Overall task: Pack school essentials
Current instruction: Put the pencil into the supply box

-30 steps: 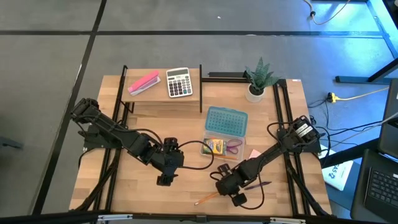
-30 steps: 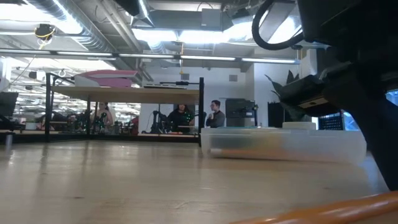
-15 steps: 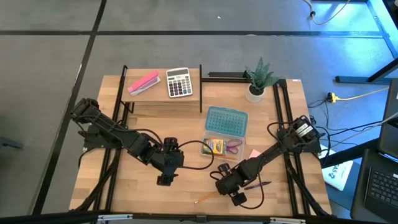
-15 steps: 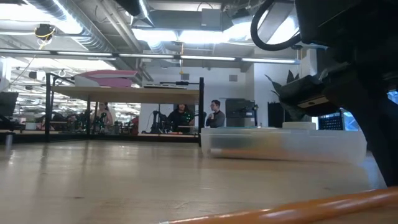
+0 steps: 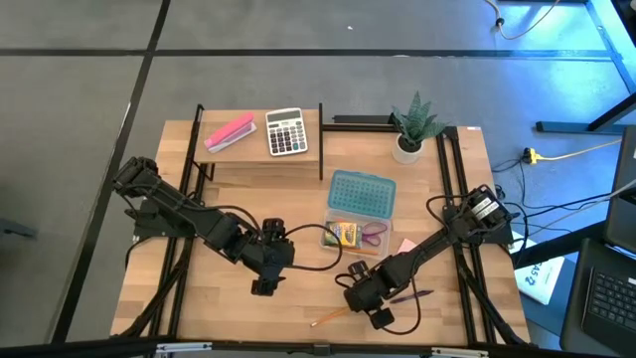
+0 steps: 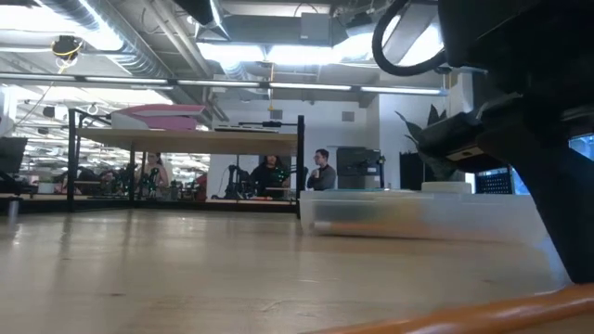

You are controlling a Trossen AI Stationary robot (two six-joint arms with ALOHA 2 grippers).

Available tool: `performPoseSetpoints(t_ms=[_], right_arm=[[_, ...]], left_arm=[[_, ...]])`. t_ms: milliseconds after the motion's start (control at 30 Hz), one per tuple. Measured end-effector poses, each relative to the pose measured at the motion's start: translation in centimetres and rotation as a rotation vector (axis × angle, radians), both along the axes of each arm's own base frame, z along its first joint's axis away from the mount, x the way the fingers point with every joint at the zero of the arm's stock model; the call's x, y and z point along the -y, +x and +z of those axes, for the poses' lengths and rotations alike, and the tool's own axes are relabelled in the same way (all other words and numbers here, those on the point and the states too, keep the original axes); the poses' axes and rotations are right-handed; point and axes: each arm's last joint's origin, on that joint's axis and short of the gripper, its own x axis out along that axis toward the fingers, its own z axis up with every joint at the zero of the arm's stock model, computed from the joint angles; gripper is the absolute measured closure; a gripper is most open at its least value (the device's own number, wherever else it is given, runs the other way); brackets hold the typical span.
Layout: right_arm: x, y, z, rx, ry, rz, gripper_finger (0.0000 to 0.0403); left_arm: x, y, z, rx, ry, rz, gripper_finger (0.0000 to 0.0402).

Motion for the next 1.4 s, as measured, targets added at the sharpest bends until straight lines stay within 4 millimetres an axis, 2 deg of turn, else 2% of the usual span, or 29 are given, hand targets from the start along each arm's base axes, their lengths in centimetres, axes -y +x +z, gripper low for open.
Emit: performPoseSetpoints(t_ms=[467,600,1233,1400], right_arm=[[0.3,-1.0,0.5,-0.108,0.012,-0.010,0.0314],[0.5,-1.2,0.6,-0.102,-0.036,0.001,0.0314],[0.2,-1.1,0.2,-0.048,0.025,-0.004,0.0314],[0.2,-1.1,0.1,-0.047,0.029,-0.014,0.0328]], left_arm=[[-0.2,0.1,0.0,0.001,0.004,0.002,0.0012],[-0.2,0.1,0.0,0.000,0.004,0.002,0.0012],[-0.2,0.1,0.0,0.001,0.005,0.003,0.0012],[-0.2,0.1,0.0,0.004,0.010,0.007,0.0012]])
